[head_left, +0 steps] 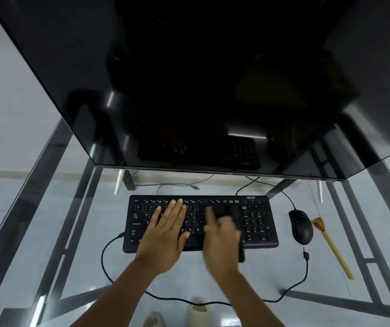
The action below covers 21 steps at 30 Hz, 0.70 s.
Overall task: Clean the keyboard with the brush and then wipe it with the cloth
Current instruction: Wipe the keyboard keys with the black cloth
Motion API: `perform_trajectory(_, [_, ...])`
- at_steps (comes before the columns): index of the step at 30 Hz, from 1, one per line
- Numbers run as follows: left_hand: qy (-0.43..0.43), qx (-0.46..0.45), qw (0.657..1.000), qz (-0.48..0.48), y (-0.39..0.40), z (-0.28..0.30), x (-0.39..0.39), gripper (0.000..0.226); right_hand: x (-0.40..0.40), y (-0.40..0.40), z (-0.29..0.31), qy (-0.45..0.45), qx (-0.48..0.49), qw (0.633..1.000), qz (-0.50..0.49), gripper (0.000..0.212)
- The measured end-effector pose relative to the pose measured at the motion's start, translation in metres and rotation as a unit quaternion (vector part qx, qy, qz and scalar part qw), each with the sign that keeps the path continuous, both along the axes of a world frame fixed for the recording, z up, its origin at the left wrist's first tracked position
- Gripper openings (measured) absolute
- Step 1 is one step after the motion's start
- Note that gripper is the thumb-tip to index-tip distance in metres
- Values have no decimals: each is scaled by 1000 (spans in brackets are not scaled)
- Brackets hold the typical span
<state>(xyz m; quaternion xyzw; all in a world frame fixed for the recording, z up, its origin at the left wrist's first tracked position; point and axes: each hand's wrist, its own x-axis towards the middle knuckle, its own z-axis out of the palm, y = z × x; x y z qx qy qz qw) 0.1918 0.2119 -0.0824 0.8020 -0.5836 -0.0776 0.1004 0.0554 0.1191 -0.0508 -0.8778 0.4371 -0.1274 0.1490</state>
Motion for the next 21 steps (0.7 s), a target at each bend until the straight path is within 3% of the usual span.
perform_trajectory(2, [0,4,1000,-11,0,-1,1,60,-2,11,4,55,7,987,153,43])
perform_trajectory(3, [5,5,1000,-13,0,-1,2,60,-12,0,3,46,15,985,168,28])
perform_trajectory(5, [15,5,1000,-11,1,0,4,61,-40,-34,0,63,-37,993,89,22])
perform_trajectory(9, [17,0,1000,-9,1,1,4,61,-64,-76,-1,17,-20,985,-171,44])
perform_trajectory(11, [23,-1,1000,-3,1,2,2,61,-41,-49,3,7,-20,987,-157,48])
perform_trajectory(13, [42,-1,999,-13,-1,5,3,65,-16,-14,2,0,18,998,-62,53])
perform_trajectory(15, [78,-6,996,-38,3,13,13,77,-2,21,2,32,20,992,120,63])
perform_trajectory(16, [103,10,994,-44,9,19,24,88,-2,26,7,52,50,985,155,62])
perform_trajectory(18, [104,51,993,-34,25,33,55,112,-15,9,13,65,42,987,143,33])
perform_trajectory(19, [88,72,993,-23,34,37,72,122,-26,-9,12,72,-13,992,101,31])
perform_trajectory(21, [81,123,989,-18,54,38,102,131,-43,-39,13,73,-19,997,-23,30])
